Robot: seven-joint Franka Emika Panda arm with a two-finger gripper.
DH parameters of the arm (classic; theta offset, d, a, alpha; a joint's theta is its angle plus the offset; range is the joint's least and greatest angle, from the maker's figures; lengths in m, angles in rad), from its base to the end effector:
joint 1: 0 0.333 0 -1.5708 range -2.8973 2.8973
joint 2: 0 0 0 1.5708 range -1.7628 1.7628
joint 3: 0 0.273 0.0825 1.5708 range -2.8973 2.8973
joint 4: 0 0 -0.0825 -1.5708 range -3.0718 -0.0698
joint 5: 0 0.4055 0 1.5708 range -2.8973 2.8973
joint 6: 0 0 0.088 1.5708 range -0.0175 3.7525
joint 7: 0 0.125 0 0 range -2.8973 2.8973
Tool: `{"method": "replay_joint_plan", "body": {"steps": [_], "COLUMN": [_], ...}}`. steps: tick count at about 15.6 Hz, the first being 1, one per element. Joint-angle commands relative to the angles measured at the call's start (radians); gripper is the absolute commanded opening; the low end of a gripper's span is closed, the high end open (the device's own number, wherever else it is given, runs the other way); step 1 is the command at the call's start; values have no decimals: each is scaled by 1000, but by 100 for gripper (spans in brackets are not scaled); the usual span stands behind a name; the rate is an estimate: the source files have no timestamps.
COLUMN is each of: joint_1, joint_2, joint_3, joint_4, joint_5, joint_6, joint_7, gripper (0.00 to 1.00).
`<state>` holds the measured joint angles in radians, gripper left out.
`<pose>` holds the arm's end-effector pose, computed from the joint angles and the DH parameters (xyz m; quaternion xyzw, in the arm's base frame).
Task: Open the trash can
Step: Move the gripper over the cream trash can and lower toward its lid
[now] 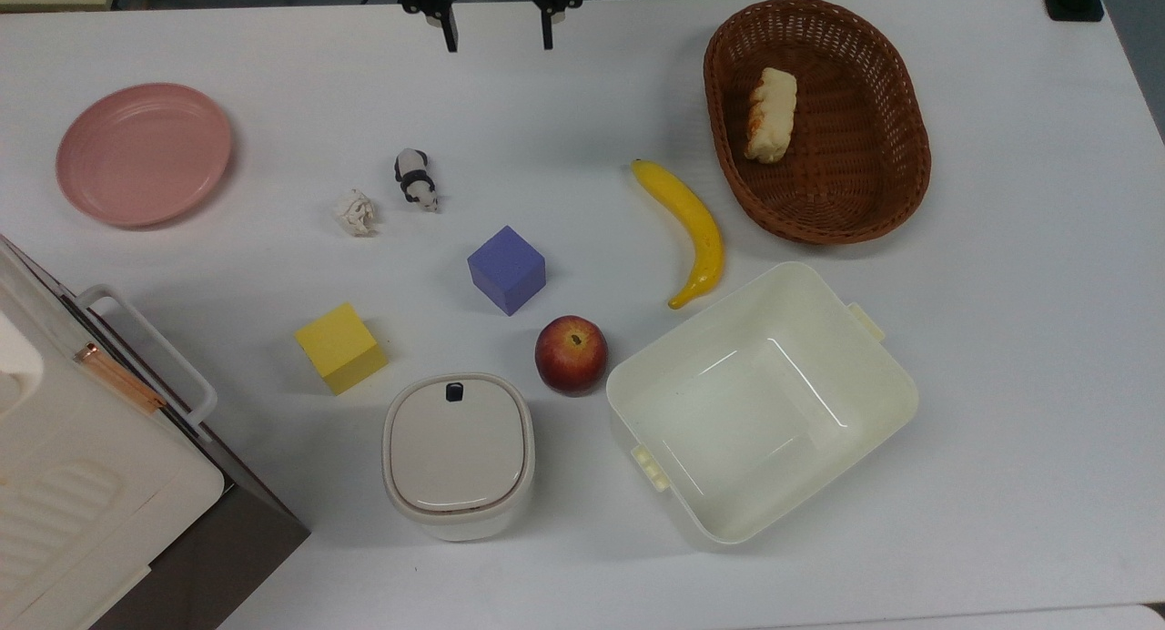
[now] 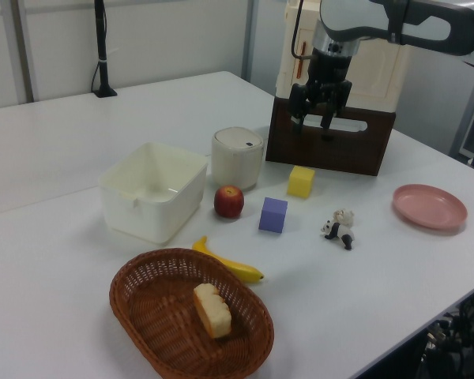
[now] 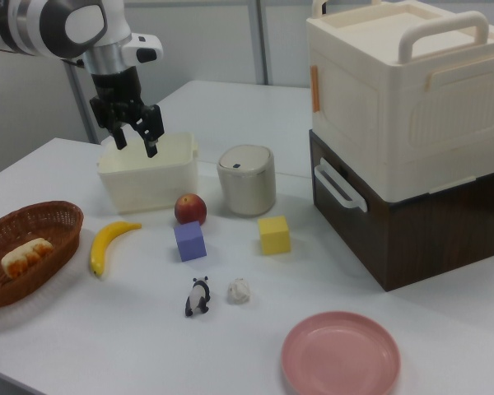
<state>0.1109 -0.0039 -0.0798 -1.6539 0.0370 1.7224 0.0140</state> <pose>0.5886 0.0223 0.5382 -0.9992 -0.0064 -0.0358 0.0193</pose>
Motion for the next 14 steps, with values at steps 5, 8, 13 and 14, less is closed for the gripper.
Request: {"method": "replay_joint_plan", "body": {"steps": [5, 8, 13, 14], "joint_1": [12, 12, 7, 6], "joint_2": [1, 8, 88, 120], "joint_3": [-6, -3, -3, -5], "joint_4": [-21, -20, 12, 29], "joint_5": [27, 31, 24, 17], "joint_6": [138, 160, 330, 363], "joint_7": [72, 86, 158, 182], "gripper": [9, 10, 9, 9]}}
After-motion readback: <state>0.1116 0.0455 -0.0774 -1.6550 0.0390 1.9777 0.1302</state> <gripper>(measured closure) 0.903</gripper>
